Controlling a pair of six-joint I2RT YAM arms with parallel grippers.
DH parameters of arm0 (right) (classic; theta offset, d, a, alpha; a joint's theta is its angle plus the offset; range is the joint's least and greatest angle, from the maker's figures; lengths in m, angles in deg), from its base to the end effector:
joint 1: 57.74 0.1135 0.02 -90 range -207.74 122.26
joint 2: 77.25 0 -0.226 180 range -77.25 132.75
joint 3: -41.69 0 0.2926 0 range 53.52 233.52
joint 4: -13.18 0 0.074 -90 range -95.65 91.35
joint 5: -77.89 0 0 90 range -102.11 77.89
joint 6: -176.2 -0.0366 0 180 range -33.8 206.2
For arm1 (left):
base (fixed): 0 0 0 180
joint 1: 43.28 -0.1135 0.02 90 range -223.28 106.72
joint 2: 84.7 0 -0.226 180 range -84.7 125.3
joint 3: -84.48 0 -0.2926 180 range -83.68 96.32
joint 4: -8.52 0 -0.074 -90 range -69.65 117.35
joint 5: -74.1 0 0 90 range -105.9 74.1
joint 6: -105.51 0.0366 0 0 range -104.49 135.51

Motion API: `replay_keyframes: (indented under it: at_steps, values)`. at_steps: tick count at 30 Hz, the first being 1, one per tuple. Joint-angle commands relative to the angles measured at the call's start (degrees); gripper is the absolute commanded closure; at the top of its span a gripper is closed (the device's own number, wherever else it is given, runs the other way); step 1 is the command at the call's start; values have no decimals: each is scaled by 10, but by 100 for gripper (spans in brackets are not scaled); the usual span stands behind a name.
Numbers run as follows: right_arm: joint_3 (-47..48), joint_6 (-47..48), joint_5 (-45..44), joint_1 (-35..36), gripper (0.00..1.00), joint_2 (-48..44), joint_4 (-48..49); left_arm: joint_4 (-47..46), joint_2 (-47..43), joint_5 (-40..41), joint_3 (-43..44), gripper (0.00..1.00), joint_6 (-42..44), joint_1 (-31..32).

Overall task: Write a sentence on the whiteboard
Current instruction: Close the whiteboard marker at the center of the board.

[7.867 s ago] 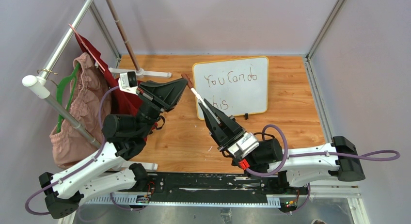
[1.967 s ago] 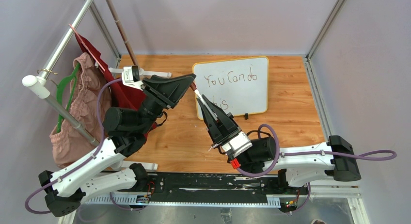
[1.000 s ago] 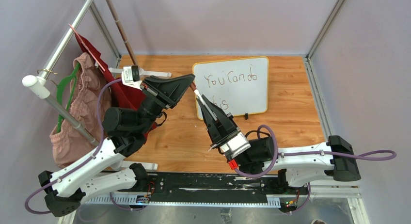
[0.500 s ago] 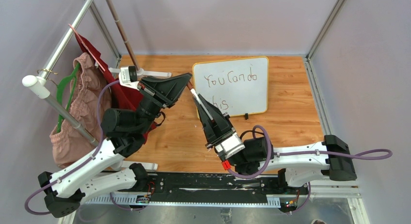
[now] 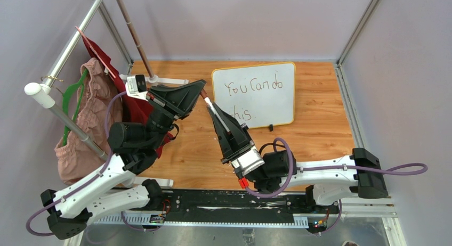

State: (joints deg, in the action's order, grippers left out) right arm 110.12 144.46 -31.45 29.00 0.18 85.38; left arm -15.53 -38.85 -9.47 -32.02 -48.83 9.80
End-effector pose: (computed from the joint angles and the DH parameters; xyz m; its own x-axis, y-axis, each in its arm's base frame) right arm 0.0297 0.3076 0.3852 0.8206 0.2964 -0.4886 -0.4479 0.8645 -0.2279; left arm 0.1377 -0.1765 0.4378 -0.4978 -0.8286 -0.2562 0.6825 -0.1920 -0.7053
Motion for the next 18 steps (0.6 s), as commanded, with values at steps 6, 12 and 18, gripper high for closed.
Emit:
replay_keyframes:
  at_steps: [6, 12, 18]
  values:
    - [36, 12, -12, -16, 100, 18, 18, 24, 11, -65, -23, 100, -5, 54]
    - [41, 11, -14, -21, 100, 22, 19, 24, 20, -65, -24, 100, -1, 75]
    - [50, 8, -15, -28, 100, 29, 19, 23, 34, -65, -23, 100, 1, 100]
